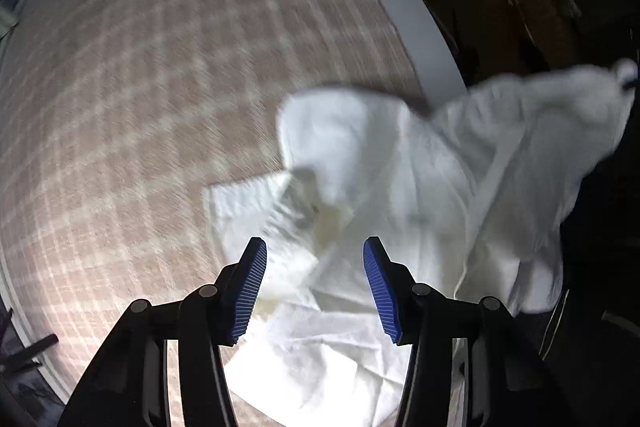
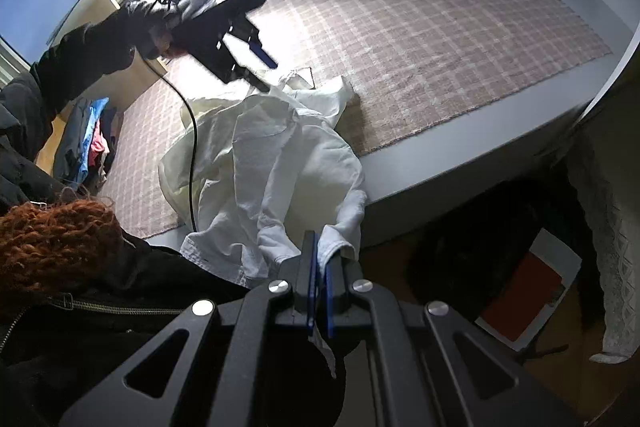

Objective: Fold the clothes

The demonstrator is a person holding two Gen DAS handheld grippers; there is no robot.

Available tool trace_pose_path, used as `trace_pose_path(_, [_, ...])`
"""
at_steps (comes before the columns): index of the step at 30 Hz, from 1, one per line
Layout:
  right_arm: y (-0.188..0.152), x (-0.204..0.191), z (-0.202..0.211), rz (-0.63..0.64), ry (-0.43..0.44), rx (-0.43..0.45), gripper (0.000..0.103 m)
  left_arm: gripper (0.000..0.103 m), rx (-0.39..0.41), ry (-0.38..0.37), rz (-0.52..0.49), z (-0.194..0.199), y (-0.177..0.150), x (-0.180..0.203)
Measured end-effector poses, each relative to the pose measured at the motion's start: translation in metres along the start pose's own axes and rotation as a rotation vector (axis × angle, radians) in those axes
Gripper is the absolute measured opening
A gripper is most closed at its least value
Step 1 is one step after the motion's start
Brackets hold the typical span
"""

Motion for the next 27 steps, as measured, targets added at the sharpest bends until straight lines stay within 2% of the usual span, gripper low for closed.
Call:
trace_pose_path(2, [0.002,0.002,-0.001,0.001,0.002,0.002,0.003,0.038,-0.023,-0.008,-0.013,-0.005,-0.003,0.005])
trace_pose_path(5, [0.006,0.001,-0.002,0.012,0.007,0.001,0.003,0.012,-0.048,0.021,0.017,-0.01,-0.007,0.0])
trace_pose_path(7, [0.009,0.0,-0.002,0.028,0.009,-0.001,0.003,0.006,-0.028,0.035,0.035,-0.001,-0.011,-0.001])
trace_pose_path(11, [0.013,0.002,0.003,0.046,-0.004,0.006,0.003,0.005,0.043,0.093,0.035,0.033,-0.023,0.012])
trace_pose_path(13, [0.016,0.003,0.006,0.052,-0.006,0.015,0.003,0.005,0.091,0.154,0.065,0.056,-0.032,0.017])
trace_pose_path(16, [0.021,-0.003,0.012,0.079,0.003,0.034,0.003,0.005,0.174,0.202,0.118,0.087,-0.045,0.031])
trace_pose_path(18, [0.024,-0.007,0.015,0.099,0.007,0.042,0.004,0.005,0.224,0.234,0.107,0.104,-0.053,0.044])
trace_pose_path(20, [0.028,-0.013,0.018,0.123,0.012,0.048,0.004,0.005,0.278,0.226,0.125,0.117,-0.058,0.051])
trace_pose_path(23, [0.033,-0.018,0.021,0.145,0.007,0.052,0.004,0.005,0.302,0.221,0.184,0.116,-0.063,0.059])
trace_pose_path(27, [0.038,-0.016,0.024,0.155,-0.005,0.056,0.004,0.005,0.259,0.203,0.146,0.087,-0.073,0.092])
Point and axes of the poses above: each gripper's, at about its wrist camera, not at the fingertips, and z roughly against the way its jaws point, x to its right, y to its top, the point moved 4 cm from there along -z, roughly the way its jaws point, and after that the axes turned 3 degrees about -z, right-handed, at the moved point
